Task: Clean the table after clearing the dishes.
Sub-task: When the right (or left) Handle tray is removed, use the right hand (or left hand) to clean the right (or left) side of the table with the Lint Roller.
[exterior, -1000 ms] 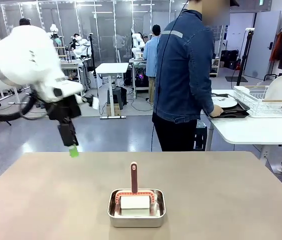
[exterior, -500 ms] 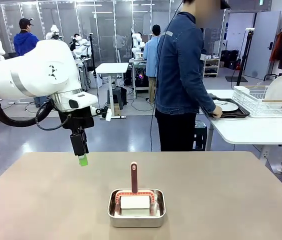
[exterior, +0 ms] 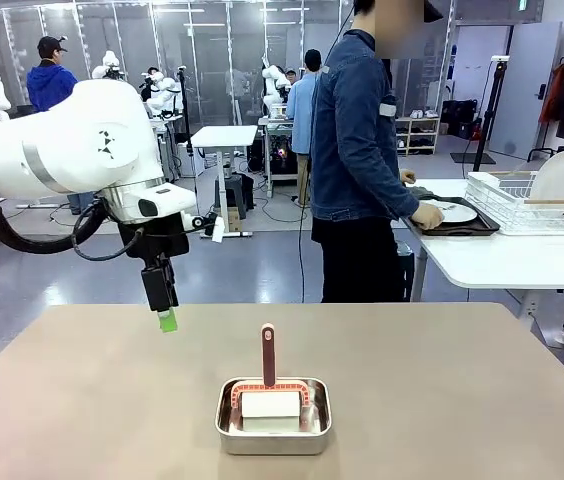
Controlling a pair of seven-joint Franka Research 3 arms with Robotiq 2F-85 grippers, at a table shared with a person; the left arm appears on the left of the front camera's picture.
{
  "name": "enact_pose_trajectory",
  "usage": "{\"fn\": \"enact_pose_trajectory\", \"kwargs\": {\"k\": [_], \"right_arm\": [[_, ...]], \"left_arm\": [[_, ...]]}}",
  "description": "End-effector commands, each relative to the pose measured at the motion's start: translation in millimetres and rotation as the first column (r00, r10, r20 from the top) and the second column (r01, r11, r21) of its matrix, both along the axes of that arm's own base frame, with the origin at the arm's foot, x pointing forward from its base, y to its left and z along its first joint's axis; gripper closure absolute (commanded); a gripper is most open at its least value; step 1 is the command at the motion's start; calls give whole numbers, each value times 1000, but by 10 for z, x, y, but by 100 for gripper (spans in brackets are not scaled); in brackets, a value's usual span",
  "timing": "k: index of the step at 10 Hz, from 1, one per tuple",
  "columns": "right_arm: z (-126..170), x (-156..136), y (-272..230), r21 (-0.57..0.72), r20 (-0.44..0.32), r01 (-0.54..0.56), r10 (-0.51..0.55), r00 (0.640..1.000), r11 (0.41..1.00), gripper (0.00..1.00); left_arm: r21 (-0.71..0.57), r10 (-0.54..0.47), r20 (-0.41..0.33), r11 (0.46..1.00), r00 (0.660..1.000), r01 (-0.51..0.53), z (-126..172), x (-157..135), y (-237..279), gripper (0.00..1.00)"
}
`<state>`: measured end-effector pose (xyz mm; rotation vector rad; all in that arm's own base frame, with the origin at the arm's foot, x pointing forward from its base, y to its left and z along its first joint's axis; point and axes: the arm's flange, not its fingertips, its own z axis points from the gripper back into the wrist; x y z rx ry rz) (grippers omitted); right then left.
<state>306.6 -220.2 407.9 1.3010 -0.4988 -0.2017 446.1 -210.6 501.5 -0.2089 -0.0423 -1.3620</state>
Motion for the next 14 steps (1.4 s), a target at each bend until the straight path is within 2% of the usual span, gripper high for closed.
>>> {"fn": "enact_pose_trajectory", "kwargs": {"k": [1, 2, 7, 9, 11, 12, 14], "right_arm": [[32, 2, 11, 2, 10, 0, 0, 1000, 1000, 0], [32, 2, 11, 2, 10, 0, 0, 1000, 1000, 0], [32, 2, 11, 2, 10, 0, 0, 1000, 1000, 0], [32, 2, 11, 2, 10, 0, 0, 1000, 1000, 0], [32, 2, 11, 2, 10, 0, 0, 1000, 1000, 0], [32, 2, 11, 2, 10, 0, 0, 1000, 1000, 0], [32, 2, 11, 2, 10, 0, 0, 1000, 1000, 0]], "left_arm": [[-6, -68, 20, 998, 997, 69, 2, 110, -316, 0], [45, -81, 14, 996, 997, 80, -10, 195, -497, 0], [103, -157, -11, 982, 988, 157, 94, 319, -1305, 0], [109, -164, -35, 980, 986, 167, 7, 357, -1454, 0], [78, -197, -23, 977, 980, 199, -76, 384, -1531, 0], [99, -237, -23, 966, 971, 239, -163, 397, -1558, 0], [116, -249, -7, 962, 969, 248, -321, 393, -1616, 0]]}}
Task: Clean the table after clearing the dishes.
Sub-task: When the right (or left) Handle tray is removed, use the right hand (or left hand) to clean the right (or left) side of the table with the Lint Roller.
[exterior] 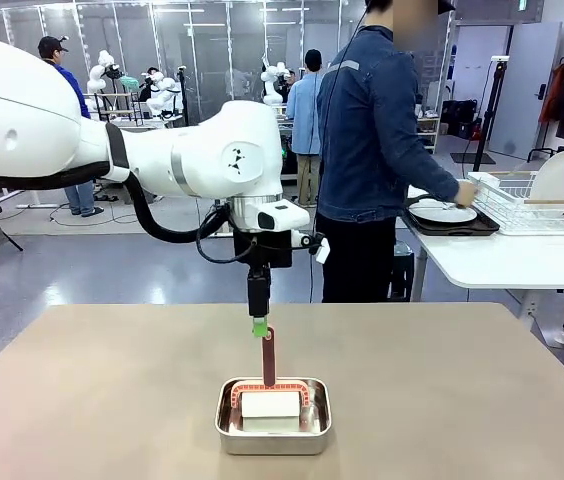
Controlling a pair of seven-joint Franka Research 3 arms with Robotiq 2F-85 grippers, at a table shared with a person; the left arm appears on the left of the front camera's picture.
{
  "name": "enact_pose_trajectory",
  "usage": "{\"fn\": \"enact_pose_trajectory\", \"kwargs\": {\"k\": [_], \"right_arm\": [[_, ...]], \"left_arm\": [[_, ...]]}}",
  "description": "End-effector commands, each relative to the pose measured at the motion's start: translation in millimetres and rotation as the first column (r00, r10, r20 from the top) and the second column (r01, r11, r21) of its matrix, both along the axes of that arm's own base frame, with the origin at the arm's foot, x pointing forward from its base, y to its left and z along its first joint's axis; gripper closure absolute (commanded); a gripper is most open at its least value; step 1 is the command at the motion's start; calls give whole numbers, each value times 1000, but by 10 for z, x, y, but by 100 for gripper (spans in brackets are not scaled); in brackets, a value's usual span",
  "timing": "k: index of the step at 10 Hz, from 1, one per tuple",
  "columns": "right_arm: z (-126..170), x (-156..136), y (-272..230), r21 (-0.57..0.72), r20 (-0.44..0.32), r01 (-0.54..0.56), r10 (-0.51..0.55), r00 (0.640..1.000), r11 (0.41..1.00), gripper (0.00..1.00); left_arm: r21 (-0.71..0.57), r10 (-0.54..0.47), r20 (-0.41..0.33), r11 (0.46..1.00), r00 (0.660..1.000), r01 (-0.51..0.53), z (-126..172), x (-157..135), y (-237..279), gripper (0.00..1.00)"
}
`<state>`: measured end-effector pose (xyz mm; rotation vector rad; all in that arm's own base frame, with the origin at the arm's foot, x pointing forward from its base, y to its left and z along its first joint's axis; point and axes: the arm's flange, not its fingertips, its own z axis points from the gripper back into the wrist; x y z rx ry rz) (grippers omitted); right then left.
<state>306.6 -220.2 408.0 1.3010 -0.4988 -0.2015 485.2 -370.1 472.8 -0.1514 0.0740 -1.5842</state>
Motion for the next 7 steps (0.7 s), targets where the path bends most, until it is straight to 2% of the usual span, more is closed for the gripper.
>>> {"fn": "enact_pose_trajectory", "kwargs": {"k": [1, 4, 7], "right_arm": [[32, 2, 11, 2, 10, 1, -1, 1000, 1000, 0], [32, 2, 11, 2, 10, 1, -1, 1000, 1000, 0], [32, 2, 11, 2, 10, 1, -1, 1000, 1000, 0]], "left_arm": [[14, -16, 39, 1000, 999, 15, -108, -6, -30, 0], [3, 3, 5, 1000, 1000, -3, -347, -35, -71, 0], [30, -26, 16, 999, 1000, 25, -512, -123, -153, 0]]}}
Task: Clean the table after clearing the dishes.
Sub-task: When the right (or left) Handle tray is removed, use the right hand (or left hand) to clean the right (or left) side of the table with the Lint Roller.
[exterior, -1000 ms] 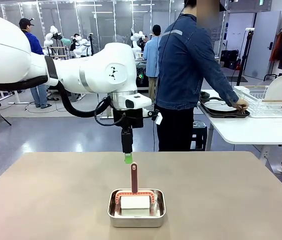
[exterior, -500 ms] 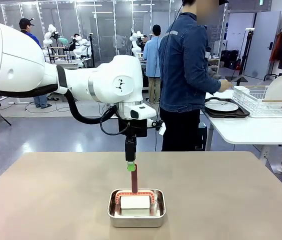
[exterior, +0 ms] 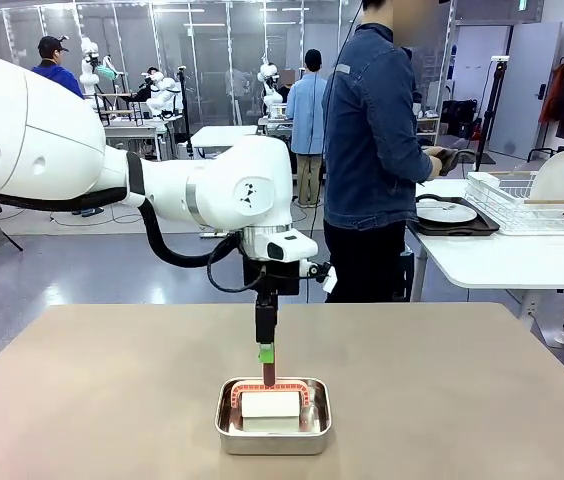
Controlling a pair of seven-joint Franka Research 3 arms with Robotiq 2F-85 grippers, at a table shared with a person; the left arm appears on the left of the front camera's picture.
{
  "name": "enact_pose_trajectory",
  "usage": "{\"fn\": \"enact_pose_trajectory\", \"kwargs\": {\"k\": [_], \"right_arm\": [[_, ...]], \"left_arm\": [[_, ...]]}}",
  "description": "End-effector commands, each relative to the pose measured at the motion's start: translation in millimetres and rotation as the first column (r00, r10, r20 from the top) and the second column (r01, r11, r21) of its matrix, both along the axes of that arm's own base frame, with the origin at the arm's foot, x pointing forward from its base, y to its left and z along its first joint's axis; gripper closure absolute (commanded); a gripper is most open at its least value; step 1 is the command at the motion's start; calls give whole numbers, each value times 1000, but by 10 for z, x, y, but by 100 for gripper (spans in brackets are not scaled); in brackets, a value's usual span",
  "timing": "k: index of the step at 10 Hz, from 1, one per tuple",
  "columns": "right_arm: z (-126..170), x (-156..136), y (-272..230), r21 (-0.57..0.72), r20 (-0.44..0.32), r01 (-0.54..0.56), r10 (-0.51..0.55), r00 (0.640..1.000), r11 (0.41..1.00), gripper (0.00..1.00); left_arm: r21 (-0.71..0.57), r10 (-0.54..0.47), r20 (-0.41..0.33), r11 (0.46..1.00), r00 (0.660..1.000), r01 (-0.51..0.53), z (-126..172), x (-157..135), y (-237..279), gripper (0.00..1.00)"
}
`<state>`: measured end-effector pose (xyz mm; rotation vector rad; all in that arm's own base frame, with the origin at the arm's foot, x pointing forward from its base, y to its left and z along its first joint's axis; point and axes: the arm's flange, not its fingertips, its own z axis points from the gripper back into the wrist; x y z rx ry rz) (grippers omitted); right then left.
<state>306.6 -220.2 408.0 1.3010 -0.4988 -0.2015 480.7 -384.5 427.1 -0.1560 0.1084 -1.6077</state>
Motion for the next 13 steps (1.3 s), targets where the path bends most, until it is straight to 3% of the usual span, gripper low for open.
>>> {"fn": "enact_pose_trajectory", "kwargs": {"k": [1, 2, 3, 4, 6, 8, 9, 10, 13], "right_arm": [[32, 2, 11, 2, 10, 1, -1, 1000, 1000, 0], [32, 2, 11, 2, 10, 1, -1, 1000, 1000, 0], [32, 2, 11, 2, 10, 1, -1, 1000, 1000, 0], [32, 2, 11, 2, 10, 1, -1, 1000, 1000, 0], [32, 2, 11, 2, 10, 1, -1, 1000, 1000, 0], [32, 2, 11, 2, 10, 1, -1, 1000, 1000, 0], [32, 2, 11, 2, 10, 1, -1, 1000, 1000, 0], [32, 2, 11, 2, 10, 1, -1, 1000, 1000, 0], [32, 2, 11, 2, 10, 1, -1, 1000, 1000, 0]], "left_arm": [[-5, -3, 37, 1000, 999, 3, -68, -93, -33, 0], [-22, -8, 34, 1000, 999, 9, -102, -104, -43, 4], [1, 2, 22, 1000, 1000, -2, -139, -100, -39, 24], [17, 5, 25, 1000, 1000, -5, -135, -102, -36, 64], [37, 15, 30, 999, 999, -16, -107, -100, -44, 100], [42, 24, 26, 999, 999, -25, -108, -80, -52, 100], [48, 29, 23, 998, 999, -30, -107, -74, -59, 95], [61, 37, 20, 997, 999, -38, -103, -61, -62, 100], [79, 59, 26, 995, 998, -60, 61, -98, -85, 100]]}}
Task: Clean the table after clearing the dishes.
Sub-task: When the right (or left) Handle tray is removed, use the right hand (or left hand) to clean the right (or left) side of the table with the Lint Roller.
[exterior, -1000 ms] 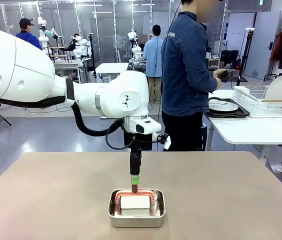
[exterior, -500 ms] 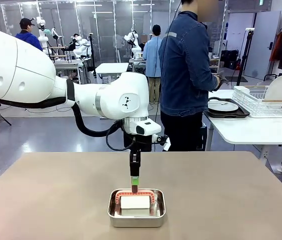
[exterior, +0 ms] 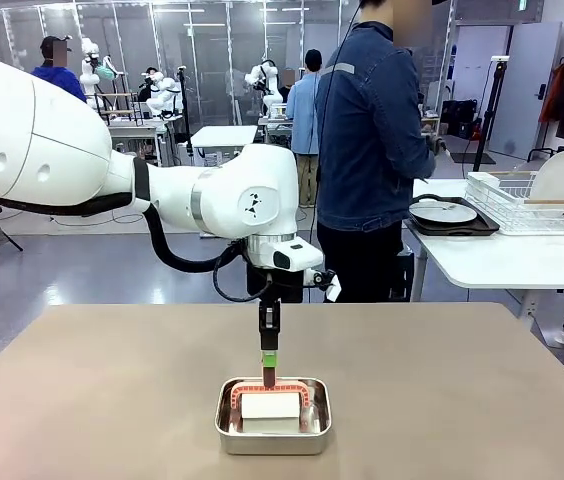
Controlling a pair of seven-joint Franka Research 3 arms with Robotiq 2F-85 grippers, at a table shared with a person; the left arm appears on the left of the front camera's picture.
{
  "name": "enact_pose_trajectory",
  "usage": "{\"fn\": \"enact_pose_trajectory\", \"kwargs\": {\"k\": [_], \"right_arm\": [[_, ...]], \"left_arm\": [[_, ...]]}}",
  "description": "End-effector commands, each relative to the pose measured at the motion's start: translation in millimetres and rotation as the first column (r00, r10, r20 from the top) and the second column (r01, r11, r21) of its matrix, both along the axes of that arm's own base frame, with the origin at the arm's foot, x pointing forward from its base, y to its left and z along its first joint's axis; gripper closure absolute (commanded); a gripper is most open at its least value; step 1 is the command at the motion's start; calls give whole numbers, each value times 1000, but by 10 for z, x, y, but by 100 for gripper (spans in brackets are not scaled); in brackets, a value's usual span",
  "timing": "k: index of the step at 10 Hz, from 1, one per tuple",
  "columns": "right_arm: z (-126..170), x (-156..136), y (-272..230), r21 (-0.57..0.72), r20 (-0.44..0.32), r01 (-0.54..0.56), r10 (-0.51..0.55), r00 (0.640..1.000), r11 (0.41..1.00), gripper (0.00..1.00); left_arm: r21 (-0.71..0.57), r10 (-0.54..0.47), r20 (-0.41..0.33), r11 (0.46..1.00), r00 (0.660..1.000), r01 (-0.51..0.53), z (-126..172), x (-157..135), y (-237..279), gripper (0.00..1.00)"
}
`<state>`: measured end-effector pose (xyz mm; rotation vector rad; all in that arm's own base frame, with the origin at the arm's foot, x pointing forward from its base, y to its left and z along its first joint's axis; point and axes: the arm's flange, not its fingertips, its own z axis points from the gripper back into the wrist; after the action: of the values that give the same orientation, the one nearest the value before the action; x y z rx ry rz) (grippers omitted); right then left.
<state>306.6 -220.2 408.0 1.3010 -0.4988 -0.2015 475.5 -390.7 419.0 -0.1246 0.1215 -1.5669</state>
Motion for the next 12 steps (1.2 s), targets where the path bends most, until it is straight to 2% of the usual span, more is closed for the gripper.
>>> {"fn": "enact_pose_trajectory", "kwargs": {"k": [1, 2, 4, 5, 6, 7, 8, 9, 10, 11, 12], "right_arm": [[32, 2, 11, 2, 10, 1, -1, 1000, 1000, 0], [32, 2, 11, 2, 10, 1, -1, 1000, 1000, 0], [32, 2, 11, 2, 10, 1, -1, 1000, 1000, 0], [32, 2, 11, 2, 10, 1, -1, 1000, 1000, 0], [32, 2, 11, 2, 10, 1, -1, 1000, 1000, 0], [32, 2, 11, 2, 10, 1, -1, 1000, 1000, 0], [32, 2, 11, 2, 10, 1, -1, 1000, 1000, 0], [32, 2, 11, 2, 10, 1, -1, 1000, 1000, 0], [32, 2, 11, 2, 10, 1, -1, 1000, 1000, 0], [32, 2, 11, 2, 10, 1, -1, 1000, 1000, 0], [32, 2, 11, 2, 10, 1, -1, 1000, 1000, 0]], "left_arm": [[58, 63, 25, 996, 998, -64, 365, -133, -25, 100], [22, 123, 35, 992, 992, -124, 624, -220, 18, 100], [-68, 274, 72, 961, 959, -270, 1101, -330, 253, 100], [-105, 349, 81, 934, 934, -340, 1248, -341, 426, 100], [-158, 475, 78, 874, 877, -459, 1356, -342, 650, 100], [-192, 647, 79, 756, 758, -626, 1422, -326, 908, 100], [-244, 804, -20, 572, 594, -783, 1414, -291, 1187, 100], [-224, 893, -138, 393, 428, -892, 1279, -225, 1425, 100], [-189, 936, -210, 243, 281, -951, 1130, -165, 1621, 100], [-177, 947, -246, 166, 207, -970, 989, -129, 1782, 100], [-205, 930, -230, 242, 287, -948, 880, -120, 1856, 100]]}}
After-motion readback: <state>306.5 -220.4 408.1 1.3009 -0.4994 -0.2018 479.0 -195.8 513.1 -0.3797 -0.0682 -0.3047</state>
